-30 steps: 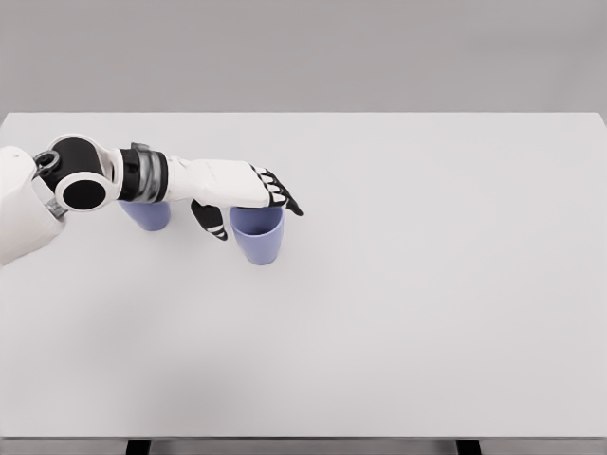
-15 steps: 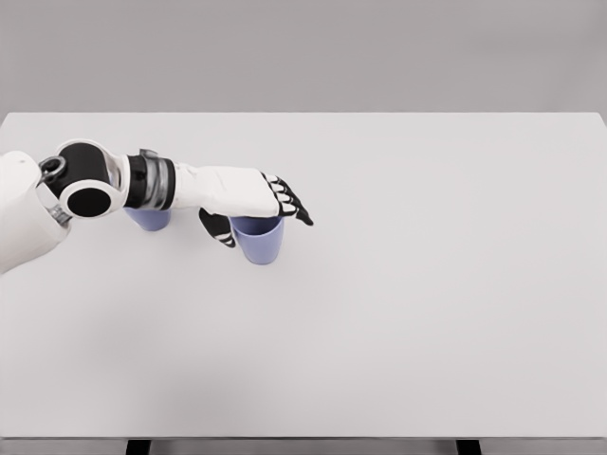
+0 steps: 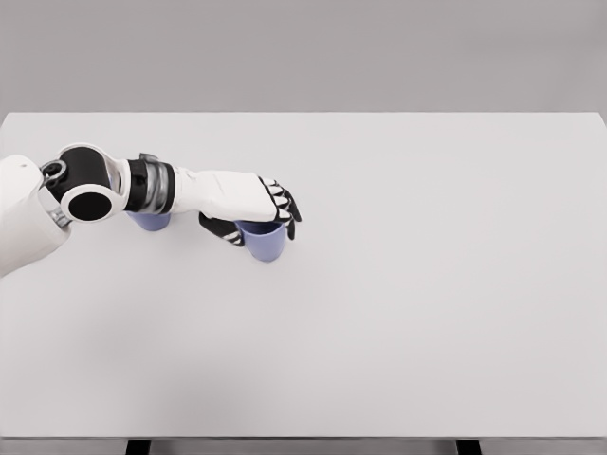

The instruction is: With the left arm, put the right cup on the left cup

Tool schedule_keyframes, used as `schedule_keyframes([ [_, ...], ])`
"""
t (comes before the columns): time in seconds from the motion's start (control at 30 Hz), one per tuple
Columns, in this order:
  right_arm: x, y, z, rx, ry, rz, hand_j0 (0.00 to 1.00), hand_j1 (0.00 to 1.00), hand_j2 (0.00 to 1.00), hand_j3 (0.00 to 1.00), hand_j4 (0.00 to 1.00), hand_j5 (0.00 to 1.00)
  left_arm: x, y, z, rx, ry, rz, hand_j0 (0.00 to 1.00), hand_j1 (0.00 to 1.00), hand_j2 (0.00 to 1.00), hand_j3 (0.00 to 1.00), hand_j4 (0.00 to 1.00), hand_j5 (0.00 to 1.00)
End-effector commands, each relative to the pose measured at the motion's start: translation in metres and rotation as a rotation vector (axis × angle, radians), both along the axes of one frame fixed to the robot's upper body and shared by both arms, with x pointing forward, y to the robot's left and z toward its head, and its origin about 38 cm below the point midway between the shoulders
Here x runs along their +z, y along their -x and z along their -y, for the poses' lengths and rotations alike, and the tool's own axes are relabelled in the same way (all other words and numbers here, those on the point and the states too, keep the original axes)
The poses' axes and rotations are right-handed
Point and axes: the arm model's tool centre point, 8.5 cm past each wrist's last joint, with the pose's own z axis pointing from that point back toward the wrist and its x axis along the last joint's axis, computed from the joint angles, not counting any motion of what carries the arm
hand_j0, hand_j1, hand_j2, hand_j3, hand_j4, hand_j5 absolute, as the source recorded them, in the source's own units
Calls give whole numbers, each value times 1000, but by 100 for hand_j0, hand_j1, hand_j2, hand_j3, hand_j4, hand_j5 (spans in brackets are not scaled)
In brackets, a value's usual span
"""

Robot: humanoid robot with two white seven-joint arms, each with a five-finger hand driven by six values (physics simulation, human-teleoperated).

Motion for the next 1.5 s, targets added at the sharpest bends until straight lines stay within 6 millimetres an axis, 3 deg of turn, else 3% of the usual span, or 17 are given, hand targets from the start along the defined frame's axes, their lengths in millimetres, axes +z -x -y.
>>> schedule_keyframes([
  [0.0,0,-1,0,0,0,1,100,100,100,100,100,100,0,0,0,-1,-1,7,63,63,63,63,63,63],
  [0.23,0,-1,0,0,0,2,100,100,100,100,100,100,15,5,4,-29,19,31,64,64,64,64,64,64],
  [0.43,0,-1,0,0,0,1,100,100,100,100,100,100,31,5,-8,-26,8,67,64,64,64,64,64,64],
  [1.03,0,-1,0,0,0,2,100,100,100,100,100,100,121,0,-55,35,78,137,63,63,63,63,63,63],
  [1.47,0,-1,0,0,0,2,100,100,100,100,100,100,119,-38,-106,234,76,113,63,63,63,63,63,63],
])
